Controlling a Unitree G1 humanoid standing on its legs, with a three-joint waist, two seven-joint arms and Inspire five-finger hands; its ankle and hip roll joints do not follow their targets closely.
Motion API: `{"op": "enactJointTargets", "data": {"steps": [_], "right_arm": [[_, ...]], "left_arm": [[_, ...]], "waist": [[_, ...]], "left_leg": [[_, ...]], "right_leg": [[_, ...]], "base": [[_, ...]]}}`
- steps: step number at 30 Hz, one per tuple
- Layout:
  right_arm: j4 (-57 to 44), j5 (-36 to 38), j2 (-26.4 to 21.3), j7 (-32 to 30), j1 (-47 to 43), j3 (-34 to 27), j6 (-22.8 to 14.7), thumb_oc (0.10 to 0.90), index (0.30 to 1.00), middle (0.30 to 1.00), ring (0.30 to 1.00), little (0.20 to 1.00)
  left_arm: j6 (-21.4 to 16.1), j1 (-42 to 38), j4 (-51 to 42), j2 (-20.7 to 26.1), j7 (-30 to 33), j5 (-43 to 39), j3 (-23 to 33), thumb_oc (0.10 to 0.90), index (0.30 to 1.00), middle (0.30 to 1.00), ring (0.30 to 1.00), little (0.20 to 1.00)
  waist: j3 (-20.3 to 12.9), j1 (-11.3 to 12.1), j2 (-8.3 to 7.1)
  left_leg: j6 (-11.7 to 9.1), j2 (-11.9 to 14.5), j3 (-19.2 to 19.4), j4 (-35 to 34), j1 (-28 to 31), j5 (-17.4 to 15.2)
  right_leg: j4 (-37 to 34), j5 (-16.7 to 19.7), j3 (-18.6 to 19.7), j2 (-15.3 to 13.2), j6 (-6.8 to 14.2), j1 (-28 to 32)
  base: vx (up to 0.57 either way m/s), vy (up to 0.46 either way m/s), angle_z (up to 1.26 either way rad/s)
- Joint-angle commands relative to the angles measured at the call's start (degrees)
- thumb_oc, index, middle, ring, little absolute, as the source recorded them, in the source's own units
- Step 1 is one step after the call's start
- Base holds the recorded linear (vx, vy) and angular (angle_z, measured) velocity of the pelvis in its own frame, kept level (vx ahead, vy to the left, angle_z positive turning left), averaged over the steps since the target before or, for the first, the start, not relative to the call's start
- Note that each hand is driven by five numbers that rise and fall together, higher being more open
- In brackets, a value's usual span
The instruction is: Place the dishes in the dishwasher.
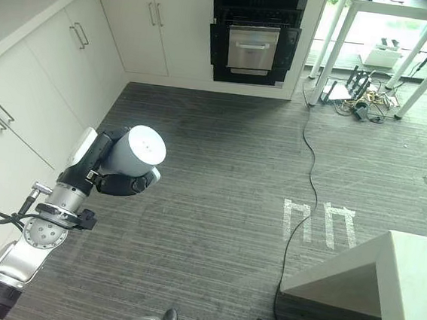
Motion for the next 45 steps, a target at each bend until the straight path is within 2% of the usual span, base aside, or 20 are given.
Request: {"op": "enactJointTargets", "data": {"steps": [1,10,13,14,15,17,20,22,25,27,28,30,31,33,34,35,37,39,42,45], "right_arm": [[3.1,-2.5,0.0,2.3,2.2,0.2,0.7,0.800,0.900,0.900,0.900,0.900],[2.4,-5.8,-0.2,2.7,0.6,1.4,0.2,0.800,0.900,0.900,0.900,0.900],[2.7,-1.9,0.3,4.6,0.4,1.8,1.2,0.800,0.900,0.900,0.900,0.900],[-5.0,5.9,-3.4,0.8,0.4,0.5,-3.8,0.800,0.900,0.900,0.900,0.900],[-5.6,6.9,-2.7,1.6,1.0,0.1,-3.0,0.800,0.900,0.900,0.900,0.900],[-5.2,7.9,-1.8,-0.2,1.9,0.3,-5.8,0.800,0.900,0.900,0.900,0.900],[-6.5,8.0,-1.7,-0.5,2.3,0.3,-6.1,0.800,0.900,0.900,0.900,0.900],[-4.7,7.6,-2.1,0.4,2.7,0.1,-8.9,0.800,0.900,0.900,0.900,0.900],[-4.9,5.1,-2.2,-0.7,2.2,0.7,-11.1,0.800,0.900,0.900,0.900,0.900],[-6.2,5.6,-2.5,-1.7,1.5,1.9,-12.6,0.800,0.900,0.900,0.900,0.900],[-8.8,7.6,-2.5,-3.8,-0.6,3.3,-11.3,0.800,0.900,0.900,0.900,0.900],[-10.9,8.4,-2.2,-4.3,-0.3,3.3,-10.4,0.800,0.900,0.900,0.900,0.900],[-13.6,8.1,-1.3,-5.3,0.8,2.4,-10.6,0.800,0.900,0.900,0.900,0.900],[-18.2,7.5,0.1,-6.2,1.4,2.3,-15.4,0.800,0.900,0.900,0.900,0.900],[-21.0,8.3,0.3,-6.4,0.6,3.2,-16.9,0.800,0.900,0.900,0.900,0.900],[-23.4,8.1,0.1,-6.7,0.2,3.8,-17.6,0.800,0.900,0.900,0.900,0.900],[-25.2,7.5,0.0,-6.9,0.3,3.9,-18.3,0.800,0.900,0.900,0.900,0.900],[-26.0,7.9,0.2,-6.5,0.0,4.2,-18.9,0.800,0.900,0.900,0.900,0.900],[-25.4,7.0,0.9,-5.0,-0.4,3.3,-19.7,0.800,0.900,0.900,0.900,0.900],[-26.1,7.0,1.0,-5.1,-0.2,2.4,-18.9,0.800,0.900,0.900,0.900,0.900]], "left_arm": [[-2.4,-5.1,-6.7,-1.7,2.4,-1.6,3.7,0.400,0.300,0.300,0.300,0.300],[-3.2,-1.7,-8.0,-0.8,1.4,-1.9,5.6,0.400,0.300,0.300,0.300,0.300],[-3.7,-1.5,-7.9,-0.5,0.8,-2.0,5.7,0.400,0.300,0.300,0.300,0.300],[0.0,-6.2,-8.0,5.1,-4.4,-12.7,3.6,0.400,0.300,0.300,0.300,0.300],[-1.1,-6.8,-6.5,5.5,-4.4,-14.5,3.4,0.400,0.300,0.300,0.300,0.300],[-1.9,-7.6,-4.6,4.8,-5.4,-15.1,2.9,0.400,0.300,0.300,0.300,0.300],[-2.1,-8.6,-3.4,4.0,-5.7,-14.4,2.1,0.400,0.300,0.300,0.300,0.300],[-2.0,-10.5,-1.9,3.9,-6.9,-15.1,1.7,0.400,0.300,0.300,0.300,0.300],[-1.8,-10.2,-1.3,2.9,-7.0,-13.6,1.2,0.400,0.300,0.300,0.300,0.300],[-2.9,-9.7,-0.4,1.8,-6.7,-11.9,0.7,0.400,0.300,0.300,0.300,0.300],[-4.5,-9.5,1.3,1.7,-6.7,-11.3,0.7,0.400,0.300,0.300,0.300,0.300],[-5.4,-9.5,2.0,1.8,-7.4,-12.2,0.3,0.400,0.300,0.300,0.300,0.300],[-5.8,-9.4,2.1,1.0,-8.9,-11.2,0.0,0.400,0.300,0.300,0.300,0.300],[-6.1,-8.9,1.6,1.6,-9.1,-8.7,-1.2,0.400,0.300,0.300,0.300,0.300],[-5.4,-8.9,1.1,2.6,-8.3,-8.3,-1.6,0.400,0.300,0.300,0.300,0.300],[-5.2,-9.1,0.8,2.7,-8.0,-8.0,-1.7,0.400,0.300,0.300,0.300,0.300],[-5.2,-9.1,0.4,2.5,-8.1,-7.5,-1.5,0.400,0.300,0.300,0.300,0.300],[-4.4,-9.0,-0.7,2.4,-8.3,-6.6,-1.2,0.400,0.300,0.300,0.300,0.300],[-4.5,-8.7,-1.3,3.2,-8.4,-6.3,-1.4,0.400,0.300,0.300,0.300,0.300],[-5.9,-8.3,-0.4,4.3,-8.7,-6.9,-1.1,0.400,0.300,0.300,0.300,0.300]], "waist": [[-1.9,-0.8,-0.47],[-1.9,1.2,-0.37],[-2.1,1.2,-0.41],[0.8,-5.7,-1.10],[-0.2,-6.7,-0.78],[-0.8,-7.1,-1.31],[-0.2,-7.2,-3.17],[1.4,-7.2,-2.66],[2.5,-6.5,0.56],[2.1,-5.7,0.58],[0.7,-4.5,0.31],[0.4,-4.3,-0.18],[-0.2,-4.3,-0.39],[0.3,-4.6,-1.12],[1.0,-5.1,-1.18],[1.7,-5.9,-0.89],[2.1,-6.4,-0.61],[2.3,-6.9,-1.41],[2.5,-7.6,-3.82],[1.8,-7.8,-4.35]], "left_leg": [[-4.0,6.4,2.9,4.5,-4.2,-4.3],[-3.6,4.7,1.6,4.5,-4.5,-5.0],[-3.5,4.4,1.5,4.5,-4.1,-5.4],[-4.0,2.8,-2.1,4.5,-5.7,-4.6],[-4.3,3.4,-1.5,4.5,-5.4,-4.7],[-3.8,1.7,-1.0,4.5,-3.4,-4.6],[-2.6,-1.3,1.2,4.9,-1.9,-2.1],[-3.1,-0.3,3.2,5.0,-5.5,0.8],[-4.2,3.5,2.7,4.5,-12.5,3.2],[-5.1,5.2,4.0,4.5,-16.9,5.0],[-3.0,4.2,5.4,4.5,-16.5,3.9],[-2.1,3.4,5.7,4.5,-15.6,2.5],[-0.5,2.1,5.6,4.5,-13.0,0.3],[3.2,-0.5,6.0,4.5,-7.6,-4.2],[3.7,-0.9,5.8,4.5,-5.5,-5.7],[3.2,-1.3,4.4,4.5,-3.8,-6.3],[2.6,-1.3,3.4,4.5,-2.3,-6.8],[2.1,-1.8,3.3,4.5,0.4,-9.2],[2.9,-3.6,4.7,4.5,3.6,-12.6],[2.9,-3.4,5.0,4.5,5.6,-14.0]], "right_leg": [[-4.6,-4.2,0.3,0.9,5.8,5.7],[-4.6,-3.6,0.3,-0.2,6.8,4.9],[-4.6,-3.2,0.5,-0.5,7.3,4.7],[-4.6,-1.3,15.5,3.6,6.9,-5.3],[-4.6,-1.7,15.4,4.2,6.5,-5.3],[-4.6,-1.9,16.2,4.1,6.0,-4.7],[-4.6,-1.8,16.8,2.8,4.9,-3.4],[-4.6,-2.3,16.3,3.9,4.6,-1.7],[-4.6,-3.4,15.1,7.1,4.8,1.3],[-4.6,-6.0,13.6,7.1,4.6,4.8],[-4.6,-8.2,13.5,7.3,4.9,7.9],[-4.6,-9.6,13.2,7.7,4.5,10.4],[-4.4,-7.0,11.4,8.7,4.8,14.4],[17.2,3.7,9.5,5.8,10.2,5.1],[16.6,4.1,8.7,6.1,10.0,1.4],[10.5,3.1,8.1,7.5,8.5,-0.3],[4.1,3.2,7.4,6.8,7.7,-0.7],[-4.6,5.9,7.2,2.4,9.3,-3.7],[-4.6,11.2,11.0,-5.6,12.3,-12.2],[-4.6,11.1,12.2,-5.8,13.1,-11.5]], "base": [[-0.01,0.035,0.22],[-0.05,0.028,0.17],[0.00,-0.002,0.01],[0.05,-0.030,0.29],[0.13,-0.043,0.39],[0.18,-0.037,0.31],[0.17,-0.017,0.01],[0.25,0.064,0.02],[0.39,0.201,0.31],[0.62,0.391,-0.18],[0.58,0.467,-0.48],[0.44,0.319,-0.63],[0.56,0.359,-0.69],[0.54,0.356,-0.45],[0.43,0.080,-0.43],[0.34,-0.085,-0.41],[0.27,-0.122,-0.01],[0.31,-0.187,0.20],[0.33,-0.256,0.02],[0.33,-0.243,0.06]]}}
